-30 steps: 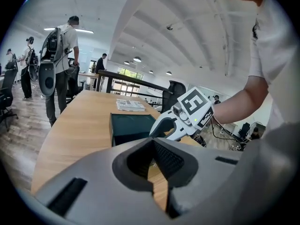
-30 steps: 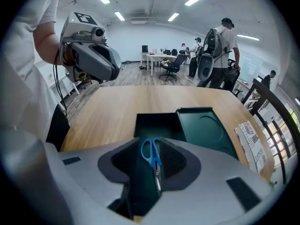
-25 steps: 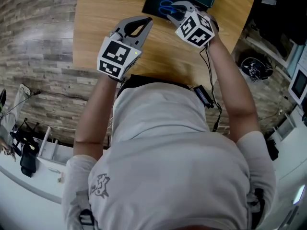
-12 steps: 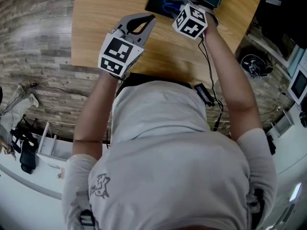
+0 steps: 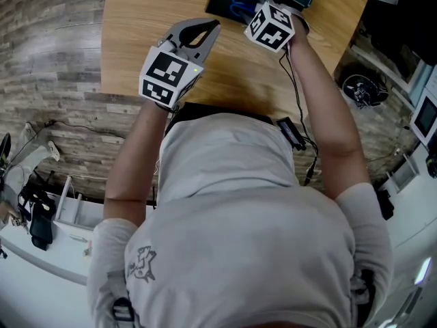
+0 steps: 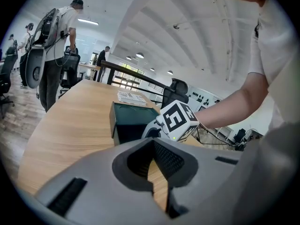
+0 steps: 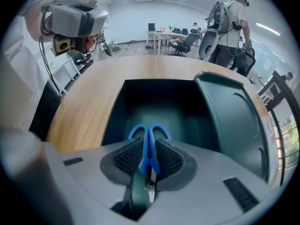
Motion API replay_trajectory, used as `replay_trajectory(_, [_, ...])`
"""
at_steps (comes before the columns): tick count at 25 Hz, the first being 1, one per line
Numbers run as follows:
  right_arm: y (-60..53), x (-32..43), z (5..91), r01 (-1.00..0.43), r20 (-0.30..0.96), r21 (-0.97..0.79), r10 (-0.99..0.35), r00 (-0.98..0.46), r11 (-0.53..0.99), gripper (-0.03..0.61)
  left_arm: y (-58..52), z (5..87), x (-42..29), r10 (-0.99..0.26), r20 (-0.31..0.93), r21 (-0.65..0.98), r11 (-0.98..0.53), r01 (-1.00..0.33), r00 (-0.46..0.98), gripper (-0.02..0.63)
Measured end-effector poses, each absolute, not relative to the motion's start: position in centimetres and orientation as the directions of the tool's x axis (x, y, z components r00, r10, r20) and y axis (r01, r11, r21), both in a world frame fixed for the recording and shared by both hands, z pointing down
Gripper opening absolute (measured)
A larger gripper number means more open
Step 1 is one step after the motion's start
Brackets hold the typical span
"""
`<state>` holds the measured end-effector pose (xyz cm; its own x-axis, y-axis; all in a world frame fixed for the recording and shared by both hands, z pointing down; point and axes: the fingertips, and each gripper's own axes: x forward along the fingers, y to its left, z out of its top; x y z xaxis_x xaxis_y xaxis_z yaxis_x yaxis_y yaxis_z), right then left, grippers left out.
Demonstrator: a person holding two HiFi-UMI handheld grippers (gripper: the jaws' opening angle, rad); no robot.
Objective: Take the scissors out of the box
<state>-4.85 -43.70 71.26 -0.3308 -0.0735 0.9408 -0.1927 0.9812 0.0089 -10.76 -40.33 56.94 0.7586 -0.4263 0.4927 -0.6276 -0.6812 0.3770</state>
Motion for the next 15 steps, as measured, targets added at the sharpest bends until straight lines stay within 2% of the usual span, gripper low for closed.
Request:
replay_trajectory(5, [-43.1, -4.8, 70.7, -0.184, 0.941, 0.048, -0.106, -0.32, 0.982, 0.091, -39.9, 56.4, -10.6, -0.427, 0.487, 0.37, -0.689, -0.623, 0.762, 0.005])
replay_trajectory(15, [-43.9, -4.0, 62.7, -0.263, 0.859, 0.181, -0.282, -0.427, 0.948, 0.091, -38.0, 52.8, -9.8, -0.5, 0.457, 0.316, -0.681, -0.66, 0.735, 0.005])
